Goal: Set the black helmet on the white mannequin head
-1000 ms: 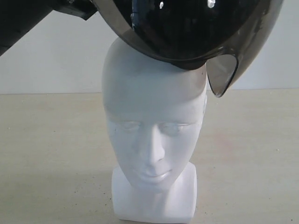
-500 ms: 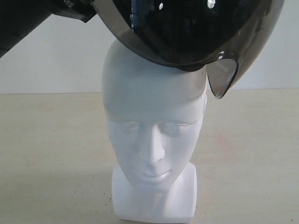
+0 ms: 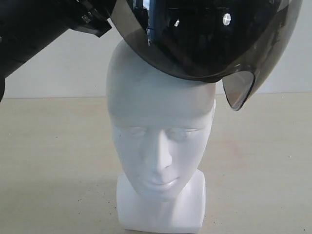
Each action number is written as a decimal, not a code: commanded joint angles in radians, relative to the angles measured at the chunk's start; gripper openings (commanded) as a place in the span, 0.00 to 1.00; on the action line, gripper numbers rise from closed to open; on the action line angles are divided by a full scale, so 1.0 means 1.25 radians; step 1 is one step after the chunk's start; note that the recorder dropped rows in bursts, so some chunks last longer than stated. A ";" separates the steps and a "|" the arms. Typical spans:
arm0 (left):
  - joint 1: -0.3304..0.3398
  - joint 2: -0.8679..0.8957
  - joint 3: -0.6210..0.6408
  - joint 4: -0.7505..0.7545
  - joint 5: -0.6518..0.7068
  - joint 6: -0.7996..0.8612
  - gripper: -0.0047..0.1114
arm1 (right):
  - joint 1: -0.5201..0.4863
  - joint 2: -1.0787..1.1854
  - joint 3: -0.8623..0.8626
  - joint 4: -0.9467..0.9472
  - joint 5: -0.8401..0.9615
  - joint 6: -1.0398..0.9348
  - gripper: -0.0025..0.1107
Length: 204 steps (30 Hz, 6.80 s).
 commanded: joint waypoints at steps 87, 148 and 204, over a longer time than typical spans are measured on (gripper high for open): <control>0.013 -0.129 0.384 -0.034 0.050 0.109 0.08 | 0.217 0.109 0.038 -0.250 0.264 0.230 0.02; 0.013 -0.129 0.495 0.070 0.394 0.179 0.08 | 0.223 0.165 0.038 -0.340 0.362 0.334 0.02; 0.160 -0.552 0.346 0.403 0.754 0.180 0.08 | 0.223 0.165 0.038 -0.377 0.387 0.355 0.02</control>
